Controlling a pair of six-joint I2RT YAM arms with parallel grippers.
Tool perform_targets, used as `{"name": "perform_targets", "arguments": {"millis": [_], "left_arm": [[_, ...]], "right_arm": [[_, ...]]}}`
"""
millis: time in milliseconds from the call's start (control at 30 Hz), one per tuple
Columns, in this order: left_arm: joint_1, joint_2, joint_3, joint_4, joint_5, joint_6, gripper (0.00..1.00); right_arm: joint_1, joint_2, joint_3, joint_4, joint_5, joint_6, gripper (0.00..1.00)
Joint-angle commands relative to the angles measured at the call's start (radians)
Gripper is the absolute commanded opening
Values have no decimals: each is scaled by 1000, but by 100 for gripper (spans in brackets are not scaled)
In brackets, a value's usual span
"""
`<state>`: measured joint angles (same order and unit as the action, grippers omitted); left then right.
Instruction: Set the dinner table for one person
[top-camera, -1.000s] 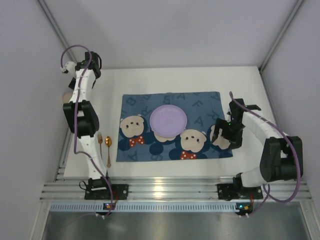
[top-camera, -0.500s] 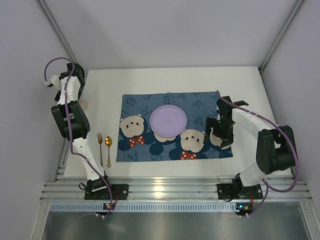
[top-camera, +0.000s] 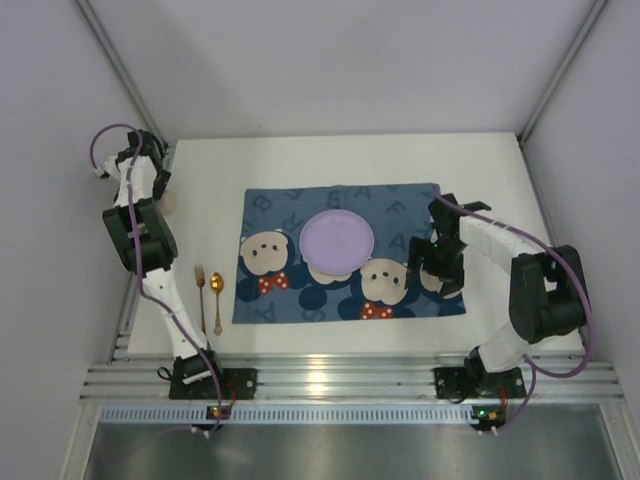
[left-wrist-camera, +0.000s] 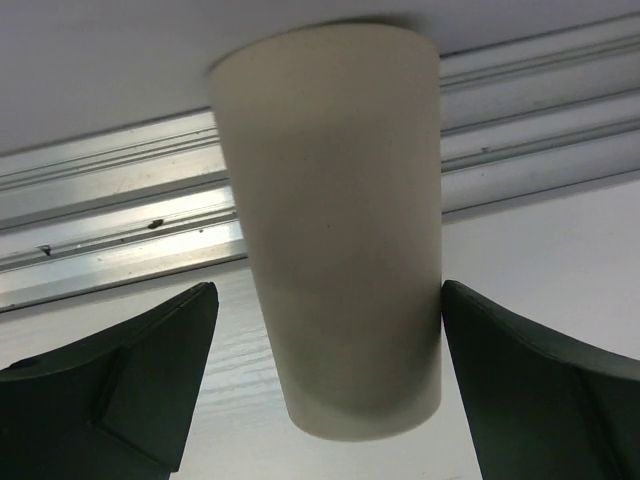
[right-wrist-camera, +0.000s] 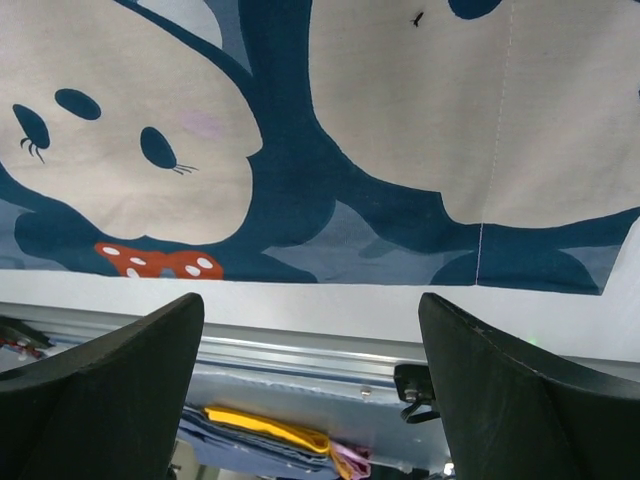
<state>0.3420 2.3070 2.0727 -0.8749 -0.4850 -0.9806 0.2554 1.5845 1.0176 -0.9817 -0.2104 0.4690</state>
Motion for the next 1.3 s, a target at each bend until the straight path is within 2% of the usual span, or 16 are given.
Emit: {"name": "perform_targets", "arguments": {"millis": [0,133,267,400,433,567,667,767,967,1100,1200,1267], "left_arm": [[3,54,46,19,75,49,98],[3,121,89,-13,134,68,98],[2,140,92,-13,134,72,93],[3,124,79,13,131,92,74],[2,121,76,19,134,98,60],[-3,103,69,33,163,164,28],[-20,85,47,36,174,232,10],[-49,43,8,39,151,299,0],[-125,-70,-84,24,114,428,0],[-201,-174,-160,59,187,557,0],[-271,-300,-276,163,340,675,0],[-290,-409,-390,262,567,674,0]], "right_arm": [[19,6,53,14,11,17,89],[21,15,62,15,8,22,89],[19,28,68,17,5,29,89],[24,37,75,23,-1,36,89],[27,38,78,25,-4,39,89],[30,42,99,25,0,37,89],[30,40,136,9,16,30,89],[30,37,176,0,22,26,89],[30,-11,210,0,8,39,89],[25,-73,229,-14,23,36,89],[16,-110,274,-23,28,36,90],[5,-124,326,-29,13,45,90]]}}
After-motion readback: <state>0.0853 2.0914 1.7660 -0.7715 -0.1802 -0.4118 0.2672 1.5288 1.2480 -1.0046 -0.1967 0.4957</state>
